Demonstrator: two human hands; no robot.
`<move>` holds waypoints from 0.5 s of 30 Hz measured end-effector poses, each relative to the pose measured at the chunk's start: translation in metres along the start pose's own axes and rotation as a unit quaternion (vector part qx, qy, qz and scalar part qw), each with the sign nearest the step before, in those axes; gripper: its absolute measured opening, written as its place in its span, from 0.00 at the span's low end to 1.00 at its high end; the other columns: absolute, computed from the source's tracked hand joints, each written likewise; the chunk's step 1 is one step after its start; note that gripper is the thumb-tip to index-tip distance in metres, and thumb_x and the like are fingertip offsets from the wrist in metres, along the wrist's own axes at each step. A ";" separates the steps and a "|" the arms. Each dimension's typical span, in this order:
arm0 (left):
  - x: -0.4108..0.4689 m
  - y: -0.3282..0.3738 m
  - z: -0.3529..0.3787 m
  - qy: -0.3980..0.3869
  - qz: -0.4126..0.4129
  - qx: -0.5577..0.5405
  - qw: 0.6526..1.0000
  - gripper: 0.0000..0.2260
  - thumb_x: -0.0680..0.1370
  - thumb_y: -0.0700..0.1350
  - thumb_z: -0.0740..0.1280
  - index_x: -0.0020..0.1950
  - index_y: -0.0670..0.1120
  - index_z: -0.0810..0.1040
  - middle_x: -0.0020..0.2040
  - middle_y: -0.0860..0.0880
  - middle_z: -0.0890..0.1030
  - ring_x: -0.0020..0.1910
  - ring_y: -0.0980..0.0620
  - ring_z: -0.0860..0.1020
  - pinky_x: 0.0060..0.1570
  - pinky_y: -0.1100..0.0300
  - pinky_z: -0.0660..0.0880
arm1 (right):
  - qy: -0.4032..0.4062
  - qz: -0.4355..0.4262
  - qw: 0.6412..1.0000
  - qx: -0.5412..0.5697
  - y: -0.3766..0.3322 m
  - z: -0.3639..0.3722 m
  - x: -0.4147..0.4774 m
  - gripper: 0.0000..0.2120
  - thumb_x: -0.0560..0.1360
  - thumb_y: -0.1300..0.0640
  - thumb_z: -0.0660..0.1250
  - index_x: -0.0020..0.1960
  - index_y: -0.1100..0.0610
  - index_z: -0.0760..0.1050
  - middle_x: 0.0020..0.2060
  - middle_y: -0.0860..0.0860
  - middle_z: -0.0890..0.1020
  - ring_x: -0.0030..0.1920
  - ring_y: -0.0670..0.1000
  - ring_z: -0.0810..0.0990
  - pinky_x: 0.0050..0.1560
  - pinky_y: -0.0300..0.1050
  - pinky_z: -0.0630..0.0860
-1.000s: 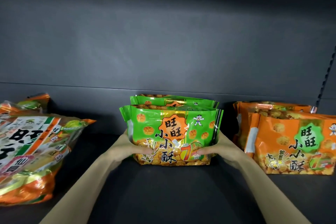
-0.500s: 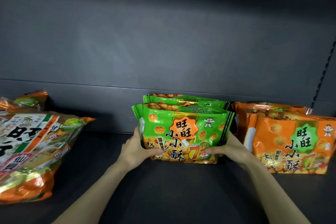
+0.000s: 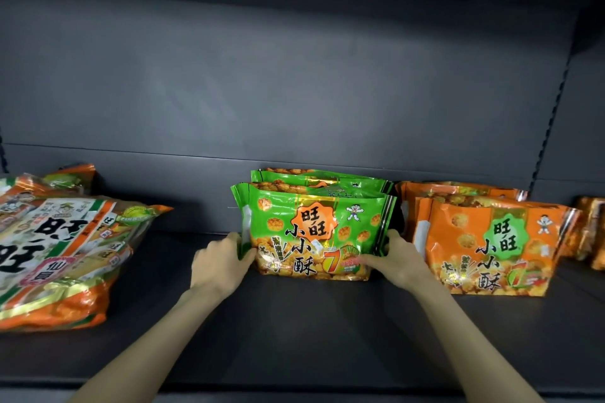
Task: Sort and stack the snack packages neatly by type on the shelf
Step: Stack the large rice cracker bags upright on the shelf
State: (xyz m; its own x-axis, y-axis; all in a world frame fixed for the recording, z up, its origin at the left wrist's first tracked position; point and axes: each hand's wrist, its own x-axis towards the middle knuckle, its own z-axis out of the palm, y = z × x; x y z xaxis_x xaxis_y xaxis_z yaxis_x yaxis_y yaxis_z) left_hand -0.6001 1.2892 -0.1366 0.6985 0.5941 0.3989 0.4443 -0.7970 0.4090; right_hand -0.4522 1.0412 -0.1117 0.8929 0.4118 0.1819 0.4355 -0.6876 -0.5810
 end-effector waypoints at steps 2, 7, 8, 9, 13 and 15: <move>-0.010 0.005 -0.008 0.019 0.017 -0.002 1.000 0.13 0.77 0.56 0.62 0.52 0.47 0.75 0.47 0.48 0.82 0.48 0.45 0.80 0.46 0.54 0.75 | 0.018 -0.006 0.999 -0.045 -0.001 -0.007 -0.009 0.28 0.73 0.48 0.70 0.66 0.59 0.63 0.55 0.55 0.79 0.53 0.56 0.79 0.52 0.49 0.76; -0.029 0.016 -0.032 -0.010 0.083 -0.008 0.996 0.13 0.76 0.55 0.64 0.57 0.49 0.77 0.50 0.48 0.81 0.50 0.46 0.79 0.51 0.52 0.75 | 0.038 -0.056 0.993 -0.093 -0.007 -0.023 -0.033 0.27 0.75 0.48 0.68 0.68 0.58 0.66 0.55 0.56 0.78 0.53 0.57 0.79 0.49 0.50 0.76; -0.033 0.017 -0.038 -0.020 0.093 -0.003 0.995 0.14 0.76 0.55 0.64 0.58 0.50 0.76 0.52 0.48 0.81 0.52 0.46 0.78 0.52 0.52 0.75 | 0.037 -0.074 0.992 -0.093 -0.011 -0.026 -0.036 0.27 0.75 0.49 0.68 0.69 0.59 0.66 0.59 0.56 0.77 0.57 0.57 0.78 0.53 0.51 0.76; -0.037 0.019 -0.044 -0.030 0.104 0.006 0.994 0.15 0.76 0.55 0.64 0.59 0.50 0.76 0.55 0.48 0.81 0.54 0.46 0.78 0.54 0.51 0.74 | 0.034 -0.094 0.991 -0.089 -0.016 -0.029 -0.040 0.27 0.75 0.49 0.68 0.69 0.59 0.67 0.63 0.55 0.76 0.60 0.56 0.76 0.57 0.51 0.75; -0.054 0.020 -0.074 -0.051 0.139 0.082 0.986 0.18 0.76 0.55 0.64 0.65 0.52 0.71 0.62 0.49 0.77 0.61 0.46 0.74 0.58 0.52 0.71 | 0.008 -0.175 0.981 -0.082 -0.045 -0.031 -0.051 0.25 0.74 0.49 0.69 0.68 0.57 0.69 0.66 0.53 0.74 0.64 0.54 0.74 0.63 0.51 0.73; -0.063 0.015 -0.092 -0.043 0.141 0.099 0.984 0.19 0.76 0.56 0.64 0.65 0.52 0.71 0.63 0.49 0.76 0.63 0.46 0.72 0.59 0.51 0.70 | -0.001 -0.210 0.974 -0.079 -0.064 -0.026 -0.057 0.24 0.74 0.50 0.68 0.68 0.56 0.70 0.65 0.53 0.74 0.65 0.54 0.73 0.62 0.50 0.72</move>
State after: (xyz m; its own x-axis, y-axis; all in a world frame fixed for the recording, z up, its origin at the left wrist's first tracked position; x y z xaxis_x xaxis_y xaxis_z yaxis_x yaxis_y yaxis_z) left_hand -0.6886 1.2496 -0.0799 0.8503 0.3425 0.3996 0.3211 -0.9392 0.1218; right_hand -0.5278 1.0463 -0.0640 0.6321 0.6777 0.3758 0.7747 -0.5422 -0.3253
